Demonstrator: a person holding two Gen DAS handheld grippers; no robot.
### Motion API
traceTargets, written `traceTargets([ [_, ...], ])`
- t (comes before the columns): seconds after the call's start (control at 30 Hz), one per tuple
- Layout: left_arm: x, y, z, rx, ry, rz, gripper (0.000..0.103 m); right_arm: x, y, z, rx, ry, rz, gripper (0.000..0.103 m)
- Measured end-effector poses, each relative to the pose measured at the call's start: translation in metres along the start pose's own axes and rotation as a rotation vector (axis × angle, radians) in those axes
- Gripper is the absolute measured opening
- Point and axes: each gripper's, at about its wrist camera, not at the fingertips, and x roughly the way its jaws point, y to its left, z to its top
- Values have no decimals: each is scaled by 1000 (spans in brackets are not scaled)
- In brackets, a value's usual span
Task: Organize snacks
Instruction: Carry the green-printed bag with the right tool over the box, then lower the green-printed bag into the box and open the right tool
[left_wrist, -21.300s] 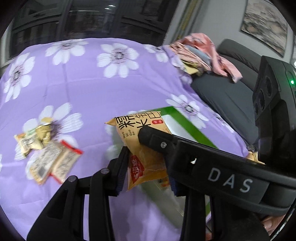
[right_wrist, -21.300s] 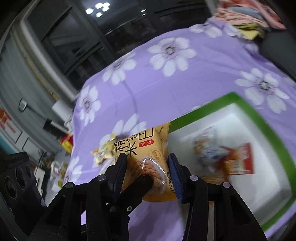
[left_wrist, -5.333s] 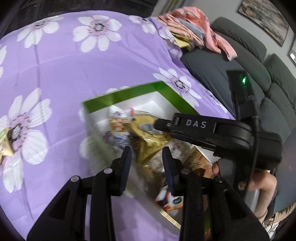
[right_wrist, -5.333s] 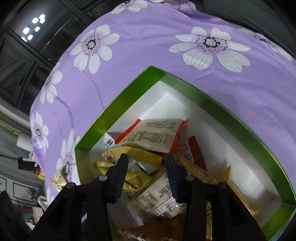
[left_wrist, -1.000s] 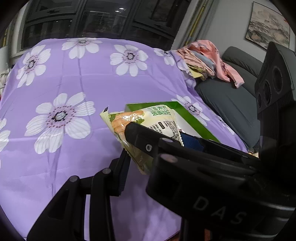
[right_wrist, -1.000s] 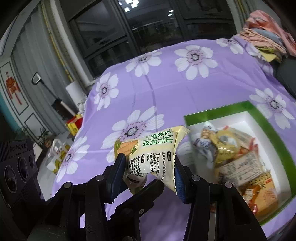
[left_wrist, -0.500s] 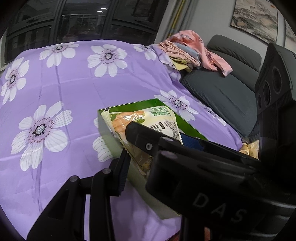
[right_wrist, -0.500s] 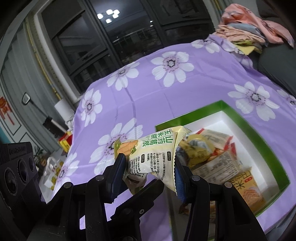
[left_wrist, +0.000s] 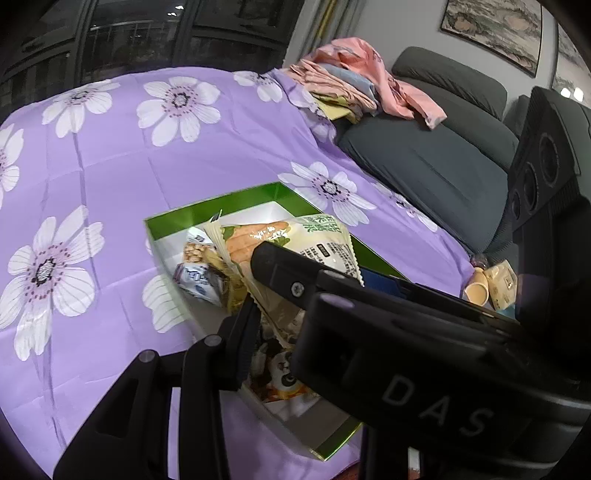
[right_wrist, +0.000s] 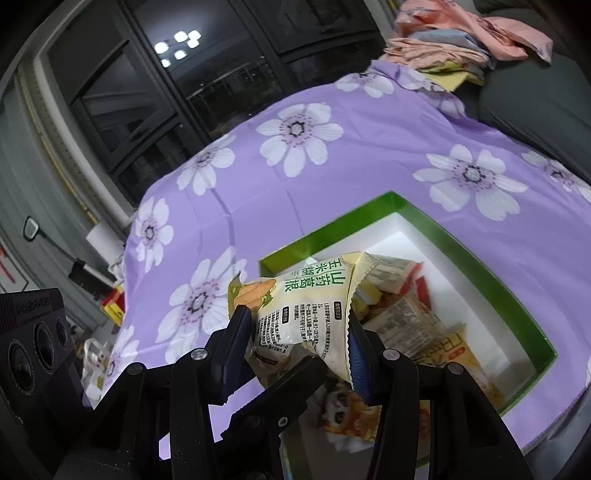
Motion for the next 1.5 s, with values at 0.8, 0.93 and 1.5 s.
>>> traceTargets([
  [0.8,59,-5,0,-23,165,-56,33,31,-53,0,145,112,-86,52],
  [0.93,64,-3,-1,-32,181,-57,33,37,-58,-1,161,135,-92,52],
  [1.5,79,-3,0,-31,230,-9,31,48,-71,-5,218,170,-83,52],
])
